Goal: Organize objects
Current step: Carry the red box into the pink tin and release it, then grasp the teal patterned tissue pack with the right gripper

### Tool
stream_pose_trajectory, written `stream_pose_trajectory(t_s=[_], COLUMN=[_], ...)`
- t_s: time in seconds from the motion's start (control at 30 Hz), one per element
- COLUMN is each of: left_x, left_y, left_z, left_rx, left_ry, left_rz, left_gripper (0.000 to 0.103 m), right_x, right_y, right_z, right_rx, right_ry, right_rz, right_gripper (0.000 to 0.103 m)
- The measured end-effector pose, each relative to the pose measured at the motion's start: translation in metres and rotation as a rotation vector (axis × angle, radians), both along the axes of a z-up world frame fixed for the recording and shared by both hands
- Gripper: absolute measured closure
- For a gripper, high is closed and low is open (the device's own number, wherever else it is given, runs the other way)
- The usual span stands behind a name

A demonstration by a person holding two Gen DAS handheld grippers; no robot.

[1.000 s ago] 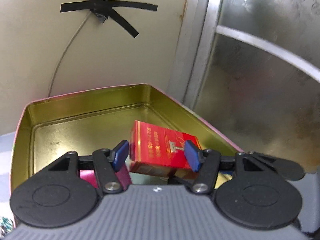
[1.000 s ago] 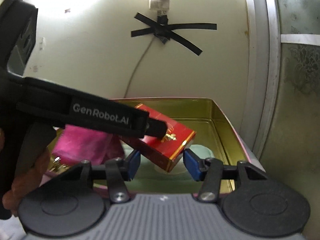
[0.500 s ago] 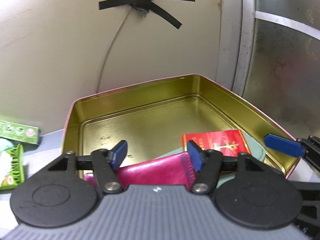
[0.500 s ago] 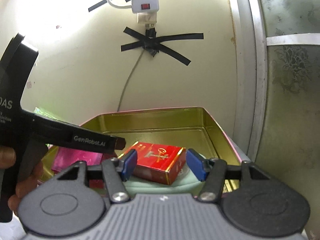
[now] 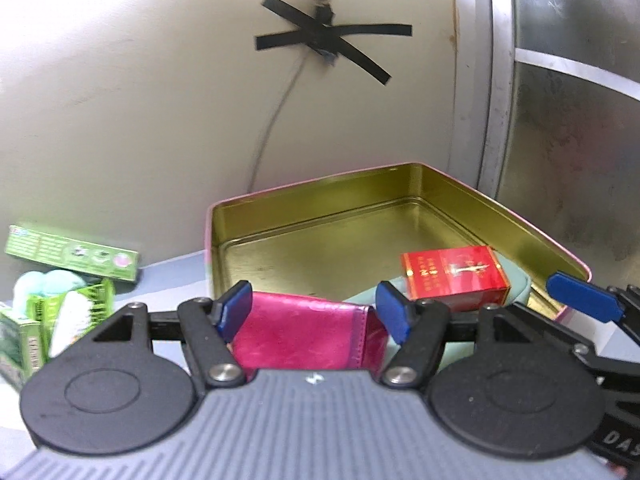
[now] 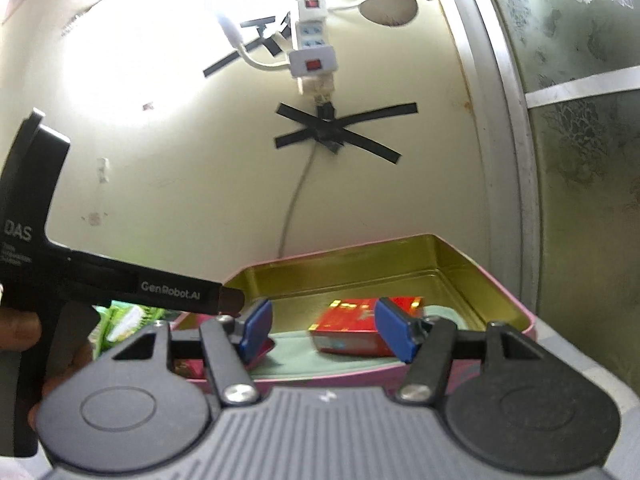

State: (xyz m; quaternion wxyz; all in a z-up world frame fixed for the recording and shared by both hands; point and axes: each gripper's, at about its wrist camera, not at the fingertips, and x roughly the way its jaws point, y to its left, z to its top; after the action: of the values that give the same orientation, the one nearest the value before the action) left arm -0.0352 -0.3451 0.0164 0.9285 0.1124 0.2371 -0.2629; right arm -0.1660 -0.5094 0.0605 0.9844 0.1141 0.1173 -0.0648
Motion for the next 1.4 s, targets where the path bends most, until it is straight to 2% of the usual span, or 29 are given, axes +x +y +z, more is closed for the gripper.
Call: stream_pose_trajectory(t_s=[0.27,0.77,1.07,1.4], left_x=[-0.007,0.012,0.029,0.048], left_y=[0.038,0.112,0.155,0.193], left_z=[0.003,-0.004,-0.014,-0.036], left_rx=[0.015,0.013,0.007,0.018], left_ry=[-0.041,-0.045,-0.018,0.011], left_rz=[0.045,0.176,0.25,0.324], left_gripper=[0.032,0.032,0.032,0.032], right_x=[-0.006,0.013,0.032,0.067], right_y=[0.043,0.12,0.164,0.202], right_z=[0.011,0.012,0.006,-0.015], right_rx=[-0.009,-0.081,-0.128,-0.153], right_ry=[-0.026,0.033,0.085,0.197], right_rz=[0.067,0.202,0.283,0.342], right_gripper=[0.039,0.039,0.039,0.038])
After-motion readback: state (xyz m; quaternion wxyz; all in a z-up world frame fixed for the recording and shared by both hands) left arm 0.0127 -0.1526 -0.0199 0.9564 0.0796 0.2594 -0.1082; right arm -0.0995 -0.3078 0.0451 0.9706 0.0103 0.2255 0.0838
